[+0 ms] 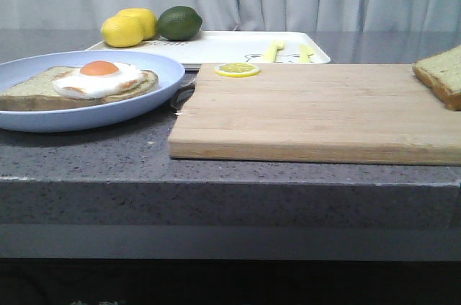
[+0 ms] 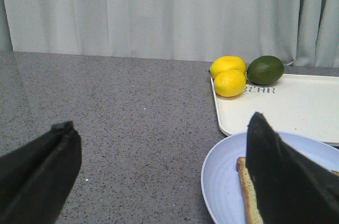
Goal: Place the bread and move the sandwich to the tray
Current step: 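Lift the bread and carry it over the egg toast on the plate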
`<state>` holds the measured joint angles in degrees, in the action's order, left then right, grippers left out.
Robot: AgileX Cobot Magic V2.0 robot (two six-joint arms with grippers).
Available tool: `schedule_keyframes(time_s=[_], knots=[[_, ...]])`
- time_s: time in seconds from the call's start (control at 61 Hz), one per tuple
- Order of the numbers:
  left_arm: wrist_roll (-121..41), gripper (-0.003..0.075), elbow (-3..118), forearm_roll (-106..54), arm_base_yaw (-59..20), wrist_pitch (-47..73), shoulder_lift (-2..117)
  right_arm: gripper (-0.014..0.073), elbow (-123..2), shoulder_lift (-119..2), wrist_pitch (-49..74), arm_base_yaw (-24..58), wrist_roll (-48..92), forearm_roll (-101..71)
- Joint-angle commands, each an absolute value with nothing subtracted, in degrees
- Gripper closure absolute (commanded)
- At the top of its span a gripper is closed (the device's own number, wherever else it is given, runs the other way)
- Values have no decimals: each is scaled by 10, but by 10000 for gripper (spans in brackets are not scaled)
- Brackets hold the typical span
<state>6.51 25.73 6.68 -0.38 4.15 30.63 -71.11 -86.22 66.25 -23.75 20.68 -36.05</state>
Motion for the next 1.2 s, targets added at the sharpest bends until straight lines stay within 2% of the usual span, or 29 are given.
schedule_keyframes(time_s=[0.0, 0.148, 0.295, 0.525, 0.705, 0.836, 0.984, 1.18], knots=[[65, 101, 278, 67, -7, -8, 311, 676, -724, -814, 682, -238, 212, -430], [65, 101, 278, 67, -7, -8, 311, 676, -723, -785, 698, -223, 218, -516], [65, 101, 278, 67, -7, -8, 311, 676, -721, -772, 683, -158, 221, -572], [65, 101, 278, 67, -7, -8, 311, 676, -679, -775, 573, 33, 221, -669], [65, 101, 278, 67, -7, -8, 311, 676, -628, -779, 392, 199, 221, -752], [65, 101, 278, 67, -7, -8, 311, 676, -628, -803, 286, 283, 222, -828], [65, 101, 278, 67, -7, -8, 311, 676, -659, -863, 233, 321, 222, -867], [65, 101, 278, 67, -7, -7, 311, 663, -747, -964, 290, 322, 222, -867]])
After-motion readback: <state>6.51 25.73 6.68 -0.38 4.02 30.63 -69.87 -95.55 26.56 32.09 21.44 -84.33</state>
